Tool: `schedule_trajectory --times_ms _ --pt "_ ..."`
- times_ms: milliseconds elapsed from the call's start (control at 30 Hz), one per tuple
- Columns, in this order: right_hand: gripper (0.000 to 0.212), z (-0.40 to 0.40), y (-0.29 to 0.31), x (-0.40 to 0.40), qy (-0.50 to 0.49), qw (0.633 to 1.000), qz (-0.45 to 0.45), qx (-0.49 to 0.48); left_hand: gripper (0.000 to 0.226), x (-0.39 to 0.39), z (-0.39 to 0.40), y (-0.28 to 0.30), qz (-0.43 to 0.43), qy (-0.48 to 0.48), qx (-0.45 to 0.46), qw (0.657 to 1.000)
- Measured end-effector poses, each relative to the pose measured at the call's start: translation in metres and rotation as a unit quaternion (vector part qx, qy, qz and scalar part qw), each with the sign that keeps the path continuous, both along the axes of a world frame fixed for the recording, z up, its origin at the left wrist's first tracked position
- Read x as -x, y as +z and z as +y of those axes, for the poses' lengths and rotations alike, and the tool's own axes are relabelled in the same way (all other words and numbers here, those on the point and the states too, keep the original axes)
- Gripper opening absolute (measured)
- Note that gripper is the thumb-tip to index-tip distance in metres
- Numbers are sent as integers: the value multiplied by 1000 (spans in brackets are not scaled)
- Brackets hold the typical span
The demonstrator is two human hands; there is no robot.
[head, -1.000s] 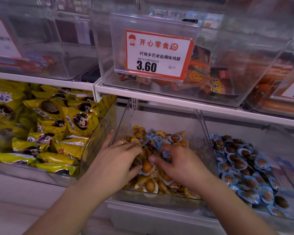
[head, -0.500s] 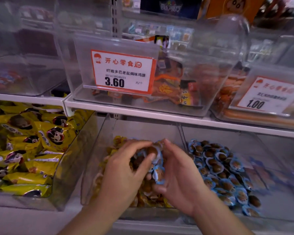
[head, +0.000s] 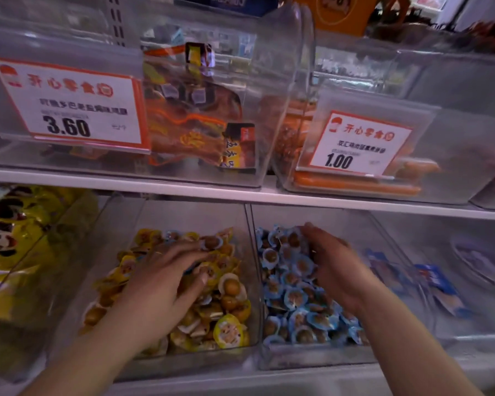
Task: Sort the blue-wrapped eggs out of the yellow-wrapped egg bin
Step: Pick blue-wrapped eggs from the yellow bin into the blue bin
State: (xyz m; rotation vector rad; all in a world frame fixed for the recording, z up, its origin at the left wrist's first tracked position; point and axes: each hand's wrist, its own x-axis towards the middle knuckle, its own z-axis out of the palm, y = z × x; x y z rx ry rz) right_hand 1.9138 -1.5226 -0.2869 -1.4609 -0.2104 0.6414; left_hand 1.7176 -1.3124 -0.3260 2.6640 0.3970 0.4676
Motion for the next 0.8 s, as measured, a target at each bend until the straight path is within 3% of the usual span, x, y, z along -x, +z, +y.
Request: schedule_trajectory --times_ms 67,100,200,267,333,400,467,567,667,800 --pt "37 2 -2 -12 -6 1000 4 14 65 -1 5 -5 80 -19 -30 996" --pt "30 3 -1 -15 -36 998 -39 38 72 -1 6 -7 95 -24 -34 995" --pt "15 6 -1 -12 -114 967 -199 113 62 -1 10 -8 73 -32 -9 997" --pt "18 12 -4 -2 -103 949 -275 119 50 1 13 -6 61 -29 -3 998" --pt "21 20 -3 15 -60 922 -366 110 53 6 19 -4 54 -14 8 998" --pt "21 29 4 37 15 851 -511 119 64 12 25 -1 51 3 32 998" --pt "28 40 11 58 128 750 -631 151 60 18 31 0 42 10 71 997" --pt "32 62 10 86 269 664 -646 265 38 27 39 -1 23 14 108 994" --pt "36 76 1 101 286 603 -664 337 27 34 43 -3 -25 38 109 993" --pt "49 88 -5 101 323 617 -613 374 22 39 43 -3 -104 74 110 986"
